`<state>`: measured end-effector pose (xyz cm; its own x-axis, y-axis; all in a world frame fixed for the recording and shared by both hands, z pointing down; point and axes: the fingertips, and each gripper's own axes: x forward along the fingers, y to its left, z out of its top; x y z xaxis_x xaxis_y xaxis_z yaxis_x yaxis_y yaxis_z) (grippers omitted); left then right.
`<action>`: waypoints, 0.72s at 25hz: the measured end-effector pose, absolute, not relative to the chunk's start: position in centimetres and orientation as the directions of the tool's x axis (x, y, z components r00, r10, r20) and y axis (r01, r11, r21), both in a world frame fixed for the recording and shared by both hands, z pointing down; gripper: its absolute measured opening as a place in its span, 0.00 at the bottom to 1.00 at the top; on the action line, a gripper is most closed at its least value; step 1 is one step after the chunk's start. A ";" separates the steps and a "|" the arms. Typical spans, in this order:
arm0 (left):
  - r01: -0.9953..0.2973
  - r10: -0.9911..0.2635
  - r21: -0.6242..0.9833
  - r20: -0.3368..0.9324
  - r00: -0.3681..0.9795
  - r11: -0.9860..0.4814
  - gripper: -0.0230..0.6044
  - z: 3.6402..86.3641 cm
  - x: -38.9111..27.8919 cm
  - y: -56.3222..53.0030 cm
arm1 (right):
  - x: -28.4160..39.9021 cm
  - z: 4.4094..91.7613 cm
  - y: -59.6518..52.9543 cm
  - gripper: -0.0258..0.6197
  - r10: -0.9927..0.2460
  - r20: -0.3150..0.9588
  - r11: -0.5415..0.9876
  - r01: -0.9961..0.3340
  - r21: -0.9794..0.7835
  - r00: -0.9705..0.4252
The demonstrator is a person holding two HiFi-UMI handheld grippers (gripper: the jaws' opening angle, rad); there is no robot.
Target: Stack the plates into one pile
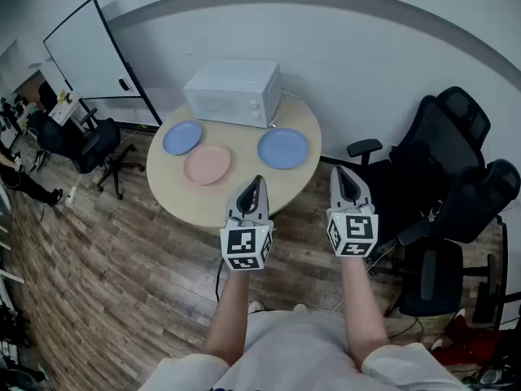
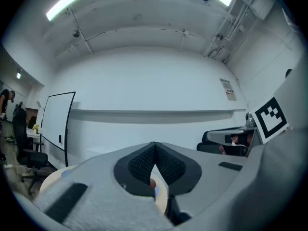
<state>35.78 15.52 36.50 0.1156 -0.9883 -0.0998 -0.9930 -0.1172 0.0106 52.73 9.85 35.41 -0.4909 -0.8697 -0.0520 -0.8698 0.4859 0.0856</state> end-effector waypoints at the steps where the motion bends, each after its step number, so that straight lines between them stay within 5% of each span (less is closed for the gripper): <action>1: -0.993 -0.988 0.016 -0.101 0.114 -0.117 0.05 36.4 36.0 15.6 | 53.1 35.4 9.9 0.06 -0.869 -0.055 0.487 -0.870 0.080 -0.492; 18: -0.994 -0.998 0.092 -0.031 0.052 -0.055 0.05 38.1 38.7 16.1 | 53.7 39.6 9.1 0.06 -0.774 0.018 0.632 -0.774 -0.027 -0.633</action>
